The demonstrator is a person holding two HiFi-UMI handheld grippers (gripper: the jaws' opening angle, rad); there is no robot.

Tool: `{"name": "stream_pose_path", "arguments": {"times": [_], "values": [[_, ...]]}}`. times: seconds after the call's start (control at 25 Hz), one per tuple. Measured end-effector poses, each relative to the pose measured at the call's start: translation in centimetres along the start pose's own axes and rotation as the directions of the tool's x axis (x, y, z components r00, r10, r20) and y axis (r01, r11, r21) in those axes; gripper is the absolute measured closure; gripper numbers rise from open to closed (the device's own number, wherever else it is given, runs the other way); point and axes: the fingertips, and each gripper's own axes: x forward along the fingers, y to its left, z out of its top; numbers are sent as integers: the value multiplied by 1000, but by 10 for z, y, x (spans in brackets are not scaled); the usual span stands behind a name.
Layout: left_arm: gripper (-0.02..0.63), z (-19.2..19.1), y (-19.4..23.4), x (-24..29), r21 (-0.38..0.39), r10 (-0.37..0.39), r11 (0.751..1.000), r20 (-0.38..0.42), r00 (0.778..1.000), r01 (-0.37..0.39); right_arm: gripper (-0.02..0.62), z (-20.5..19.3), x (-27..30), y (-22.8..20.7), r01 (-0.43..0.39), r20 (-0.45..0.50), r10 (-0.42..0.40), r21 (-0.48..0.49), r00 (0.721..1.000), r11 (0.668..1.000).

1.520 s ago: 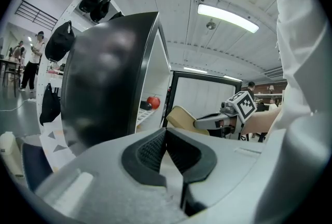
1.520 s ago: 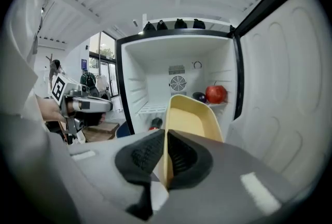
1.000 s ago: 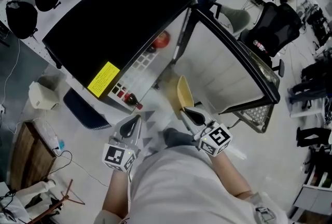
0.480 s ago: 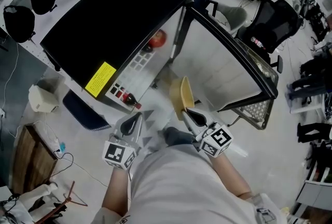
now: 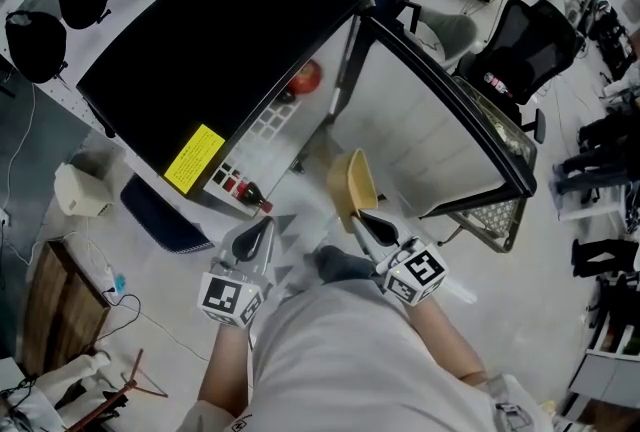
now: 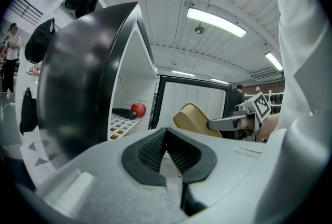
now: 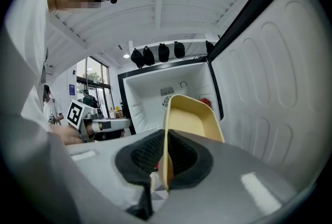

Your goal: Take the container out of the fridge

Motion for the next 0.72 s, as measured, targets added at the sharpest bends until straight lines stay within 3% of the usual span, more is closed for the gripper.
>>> {"name": "stream_pose_path", "arguments": {"times": [0.72], "values": [[597,-3,10,13,0,-3,1000,-29,1000,3,575,-3,17,-20,28,-29,-28,15,999,999]]}}
